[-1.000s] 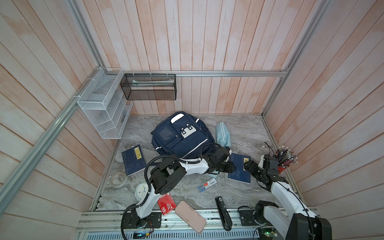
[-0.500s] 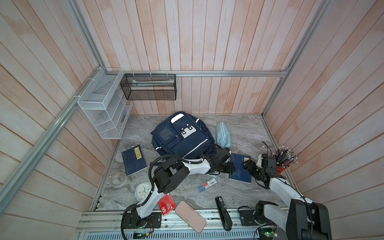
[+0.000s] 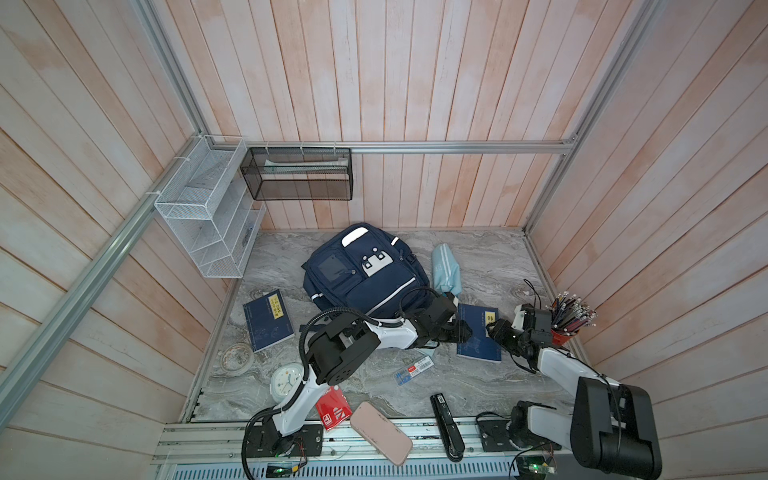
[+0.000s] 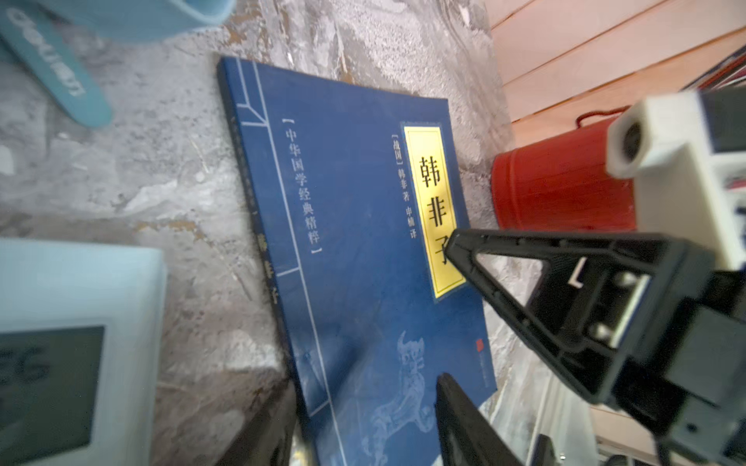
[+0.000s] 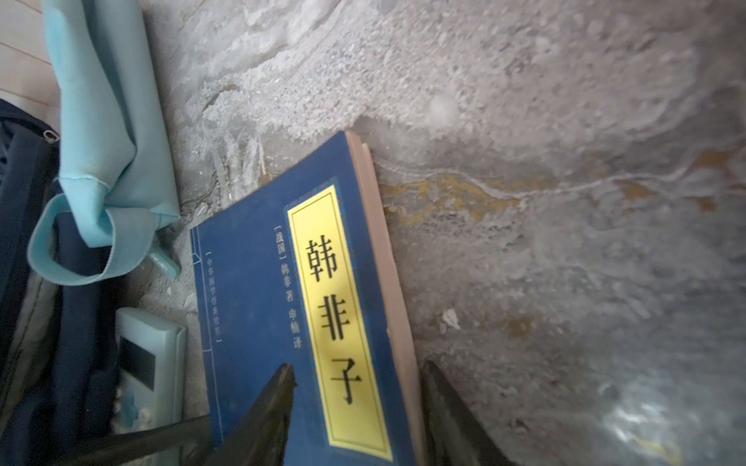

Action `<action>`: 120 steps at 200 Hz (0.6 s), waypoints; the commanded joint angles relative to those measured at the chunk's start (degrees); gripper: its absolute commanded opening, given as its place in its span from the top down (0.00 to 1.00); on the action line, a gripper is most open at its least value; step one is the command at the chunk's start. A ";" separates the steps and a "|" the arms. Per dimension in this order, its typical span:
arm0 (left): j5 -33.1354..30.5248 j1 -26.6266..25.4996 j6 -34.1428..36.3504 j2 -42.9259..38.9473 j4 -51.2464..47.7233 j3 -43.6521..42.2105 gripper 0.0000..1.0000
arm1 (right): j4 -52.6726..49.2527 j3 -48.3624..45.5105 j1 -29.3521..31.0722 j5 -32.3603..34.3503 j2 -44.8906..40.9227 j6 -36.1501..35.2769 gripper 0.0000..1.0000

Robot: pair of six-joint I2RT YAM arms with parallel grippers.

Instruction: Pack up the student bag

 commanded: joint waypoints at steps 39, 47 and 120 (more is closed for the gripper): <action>8.44 -1.41 -5.44 2.19 14.95 -3.62 0.43 | -5.02 -2.16 1.18 -6.21 3.54 0.54 0.80; 7.78 -1.40 -5.22 1.74 14.49 -3.70 0.44 | -5.05 -2.28 1.22 -6.08 3.05 0.61 0.84; -0.44 -1.21 -2.68 -1.71 5.58 -5.17 0.43 | -5.84 -2.27 0.52 -9.38 -2.01 1.03 1.00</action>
